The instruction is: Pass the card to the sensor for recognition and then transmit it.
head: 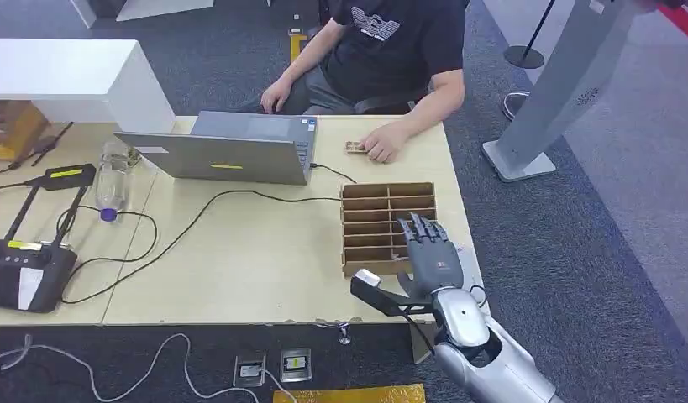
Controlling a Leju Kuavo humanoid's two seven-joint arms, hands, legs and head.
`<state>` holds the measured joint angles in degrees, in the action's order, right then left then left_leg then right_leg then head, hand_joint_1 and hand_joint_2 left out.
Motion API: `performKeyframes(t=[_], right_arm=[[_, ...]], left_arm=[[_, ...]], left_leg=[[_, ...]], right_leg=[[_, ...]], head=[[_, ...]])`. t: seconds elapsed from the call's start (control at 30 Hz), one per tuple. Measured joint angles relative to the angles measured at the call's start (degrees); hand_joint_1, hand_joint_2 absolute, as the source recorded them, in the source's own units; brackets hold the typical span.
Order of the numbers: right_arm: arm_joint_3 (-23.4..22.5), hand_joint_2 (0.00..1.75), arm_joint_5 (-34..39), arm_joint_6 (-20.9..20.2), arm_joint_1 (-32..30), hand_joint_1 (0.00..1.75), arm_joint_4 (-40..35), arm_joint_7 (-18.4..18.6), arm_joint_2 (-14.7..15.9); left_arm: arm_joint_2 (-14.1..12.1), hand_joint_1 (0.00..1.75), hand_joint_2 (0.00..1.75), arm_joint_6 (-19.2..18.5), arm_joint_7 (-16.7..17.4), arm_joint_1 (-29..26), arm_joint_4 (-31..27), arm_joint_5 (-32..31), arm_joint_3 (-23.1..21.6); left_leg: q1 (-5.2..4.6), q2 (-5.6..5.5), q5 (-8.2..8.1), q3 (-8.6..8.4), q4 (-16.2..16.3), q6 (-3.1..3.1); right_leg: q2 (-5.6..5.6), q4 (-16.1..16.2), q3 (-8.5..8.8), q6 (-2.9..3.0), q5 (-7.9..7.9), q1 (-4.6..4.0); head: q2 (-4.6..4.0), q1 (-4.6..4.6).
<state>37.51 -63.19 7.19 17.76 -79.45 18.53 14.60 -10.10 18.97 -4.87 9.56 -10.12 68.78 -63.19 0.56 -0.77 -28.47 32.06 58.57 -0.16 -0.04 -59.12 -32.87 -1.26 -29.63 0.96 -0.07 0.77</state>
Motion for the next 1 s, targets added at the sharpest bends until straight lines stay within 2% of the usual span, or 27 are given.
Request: performKeyframes(t=[0.2,0.23,0.37,0.57,0.63,0.7,0.77,0.9,0.97,1.0], right_arm=[[-0.04,1.75,-0.11,0.09,0.00,1.47,0.55,0.35,0.02],[-0.07,1.75,-0.18,0.09,0.00,1.52,0.57,0.42,0.02],[-0.09,1.75,-0.28,0.07,0.00,1.47,0.57,0.52,0.07],[-0.11,1.75,-0.79,-0.15,-0.01,1.48,0.57,0.98,0.22],[-0.11,1.75,-0.96,-0.24,-0.02,1.40,0.57,1.11,0.22],[-0.11,1.75,-0.96,-0.31,-0.02,1.22,0.57,1.18,0.24],[-0.11,1.75,-0.98,-0.39,-0.03,1.40,0.57,1.20,0.24],[-0.13,1.75,-1.16,-1.03,-0.05,1.48,0.57,1.33,0.24],[-0.15,1.75,-1.31,-1.33,-0.05,1.75,0.57,1.35,0.24],[-0.20,1.75,-1.38,-1.49,-0.05,1.75,0.57,1.36,0.24]], left_arm=[[-0.02,0.00,0.00,0.00,0.00,0.00,0.00,-0.22,-0.02],[-0.02,0.00,0.00,0.00,0.00,0.00,0.00,-0.31,-0.02],[-0.04,0.00,0.00,-0.04,0.00,0.00,0.00,-0.33,-0.02],[-0.13,0.00,0.00,-0.07,0.00,0.00,-0.02,-0.35,-0.02],[-0.17,0.00,0.00,-0.09,0.00,0.00,0.00,-0.35,-0.02],[-0.17,0.00,0.00,-0.11,0.00,0.00,0.00,-0.35,-0.02],[-0.17,0.00,0.00,-0.22,0.00,0.00,0.00,-0.35,-0.02],[-0.28,0.00,0.00,-0.37,0.00,0.00,0.00,-0.35,-0.02],[-0.33,0.00,0.00,-0.39,0.00,0.00,-0.02,-0.35,-0.02],[-0.35,0.00,0.00,-0.39,0.00,0.00,-0.02,-0.35,-0.02]], left_leg=[[0.00,0.00,0.00,0.00,0.00,0.00],[0.00,0.00,0.00,-0.01,0.00,0.00],[0.00,0.00,0.00,-0.01,0.00,0.00],[0.00,0.00,0.00,-0.01,0.00,0.00],[0.00,0.00,0.00,-0.01,0.00,0.00],[0.00,0.00,0.00,-0.01,0.00,0.00],[0.00,0.00,0.00,-0.01,0.00,0.00],[0.00,0.00,0.00,-0.02,0.00,0.00],[0.00,0.00,0.00,-0.02,0.00,0.00],[0.00,0.00,0.00,-0.02,0.00,0.00]], right_leg=[[0.01,0.01,-0.01,0.00,0.00,0.00],[0.01,0.00,0.00,0.00,0.00,0.00],[0.01,0.00,-0.01,0.00,0.00,0.00],[0.01,0.00,-0.01,0.00,0.00,0.00],[0.01,0.00,-0.01,0.00,0.00,0.00],[0.01,0.01,-0.01,0.00,0.00,0.00],[0.01,0.01,-0.01,0.00,0.00,0.00],[0.02,0.01,-0.01,0.00,0.00,0.00],[0.02,0.00,-0.01,0.00,0.00,0.00],[0.02,0.00,-0.01,0.00,0.00,0.00]], head=[[0.00,0.00],[0.00,0.00],[0.00,0.00],[0.00,0.00],[0.00,0.00],[0.00,0.00],[0.00,0.00],[0.00,0.00],[0.00,-0.02],[0.00,0.00]])
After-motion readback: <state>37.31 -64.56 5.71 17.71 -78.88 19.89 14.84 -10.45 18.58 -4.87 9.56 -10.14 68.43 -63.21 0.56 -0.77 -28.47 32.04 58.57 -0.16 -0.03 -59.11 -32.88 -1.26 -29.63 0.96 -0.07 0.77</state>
